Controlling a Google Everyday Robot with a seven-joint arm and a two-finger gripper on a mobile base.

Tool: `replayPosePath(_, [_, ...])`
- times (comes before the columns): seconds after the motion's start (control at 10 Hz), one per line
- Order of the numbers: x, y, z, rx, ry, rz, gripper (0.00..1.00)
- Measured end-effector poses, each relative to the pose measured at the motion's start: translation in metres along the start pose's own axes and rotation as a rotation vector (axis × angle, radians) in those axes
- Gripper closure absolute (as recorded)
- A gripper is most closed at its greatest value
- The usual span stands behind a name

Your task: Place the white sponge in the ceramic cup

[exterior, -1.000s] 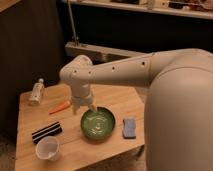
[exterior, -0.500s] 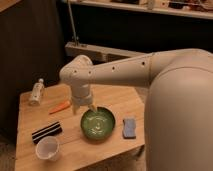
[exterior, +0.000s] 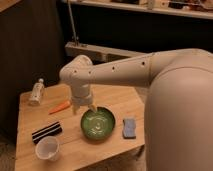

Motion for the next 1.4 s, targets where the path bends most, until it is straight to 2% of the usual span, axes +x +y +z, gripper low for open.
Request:
replayPosePath(0.5, [0.001,-0.003,-0.001,-0.001,-0.003,0.003,0.35])
replayPosePath(0.6, [-0.001,-0.008,-0.003,-0.022,-0.022,0.009,0.35])
replayPosePath(0.9, [-0.001,-0.066,-0.012,-0.054,-0.085,0.018,0.35])
replayPosePath(1.0, [0.002,-0.099,-0.019,-0.061,-0.113,0.022,0.35])
replayPosePath(1.1, [0.003,-0.119,-0.023,-0.059,-0.13,0.028,0.35])
replayPosePath(1.3, [0.003,-0.167,-0.03,-0.067,-0.156,0.046,0.35])
replayPosePath(1.4, [0.0,-0.188,-0.029,-0.068,-0.155,0.072,0.35])
